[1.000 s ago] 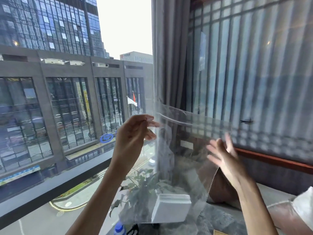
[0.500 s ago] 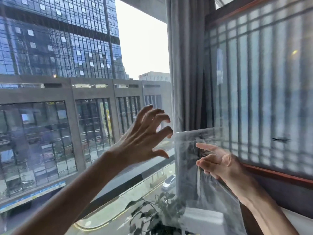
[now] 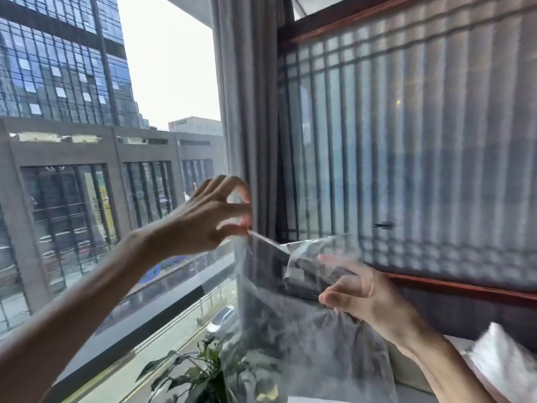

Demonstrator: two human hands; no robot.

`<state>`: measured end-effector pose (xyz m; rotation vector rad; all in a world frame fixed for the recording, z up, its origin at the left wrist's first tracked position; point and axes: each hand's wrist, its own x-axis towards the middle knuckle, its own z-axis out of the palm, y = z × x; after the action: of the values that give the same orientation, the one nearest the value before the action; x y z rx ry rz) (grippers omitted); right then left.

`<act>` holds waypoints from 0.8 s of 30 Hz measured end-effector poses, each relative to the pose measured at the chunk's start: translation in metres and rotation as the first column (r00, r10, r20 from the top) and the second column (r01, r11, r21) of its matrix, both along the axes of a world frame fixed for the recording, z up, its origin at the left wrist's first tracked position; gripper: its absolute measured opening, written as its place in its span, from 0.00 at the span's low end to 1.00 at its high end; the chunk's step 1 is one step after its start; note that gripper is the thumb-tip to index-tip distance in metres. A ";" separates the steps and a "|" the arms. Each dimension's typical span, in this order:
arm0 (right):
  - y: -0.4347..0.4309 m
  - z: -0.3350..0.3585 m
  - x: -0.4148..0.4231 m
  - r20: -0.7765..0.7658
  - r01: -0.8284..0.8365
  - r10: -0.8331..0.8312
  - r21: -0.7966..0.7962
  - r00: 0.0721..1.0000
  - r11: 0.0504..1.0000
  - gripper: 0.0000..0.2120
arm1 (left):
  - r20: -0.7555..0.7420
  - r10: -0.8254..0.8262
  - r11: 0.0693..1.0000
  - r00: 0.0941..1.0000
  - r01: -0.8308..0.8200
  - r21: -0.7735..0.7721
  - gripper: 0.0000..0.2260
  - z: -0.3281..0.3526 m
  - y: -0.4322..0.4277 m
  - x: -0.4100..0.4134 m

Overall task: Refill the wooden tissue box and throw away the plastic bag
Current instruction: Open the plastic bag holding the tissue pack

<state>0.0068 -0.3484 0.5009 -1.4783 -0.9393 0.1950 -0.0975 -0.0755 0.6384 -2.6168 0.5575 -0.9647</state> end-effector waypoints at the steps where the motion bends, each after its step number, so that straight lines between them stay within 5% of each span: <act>1: -0.003 -0.002 -0.002 -0.003 0.010 -0.010 -0.014 1.000 1.000 0.29 | -0.065 -0.012 0.992 0.998 0.004 -0.126 0.09 0.009 0.001 -0.002; 4: -0.006 -0.006 -0.005 -0.047 0.069 -0.069 -0.008 0.997 0.998 0.33 | -0.201 -0.155 0.898 0.967 0.053 -0.437 0.09 0.020 0.000 -0.005; 8: 0.003 -0.008 -0.014 -0.080 0.088 -0.089 -0.026 0.993 0.996 0.33 | 0.065 -0.098 0.994 0.993 0.101 -0.035 0.21 -0.008 -0.043 -0.001; 10: 0.009 -0.009 -0.020 -0.077 0.077 -0.080 -0.042 0.994 0.996 0.32 | 0.047 -0.149 0.975 0.988 0.139 0.172 0.19 -0.022 -0.063 0.005; 19: 0.018 -0.015 -0.038 -0.036 0.066 -0.069 -0.077 0.997 0.995 0.33 | -0.099 -0.177 0.972 0.979 0.189 0.138 0.09 -0.034 -0.052 0.011; 22: 0.023 -0.023 -0.043 0.064 0.101 -0.094 -0.122 0.994 0.987 0.32 | -0.128 -0.192 0.975 0.973 0.175 -0.135 0.02 -0.025 -0.053 0.009; 24: 0.023 -0.026 -0.046 0.106 0.129 -0.115 -0.130 0.988 0.983 0.33 | -0.237 -0.253 0.779 0.938 0.053 -0.624 0.06 -0.013 -0.047 0.010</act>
<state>-0.0389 -0.3254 0.4749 -1.6789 -0.9251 0.0987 -0.0871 -0.1223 0.6254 -3.4000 0.6221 -0.8945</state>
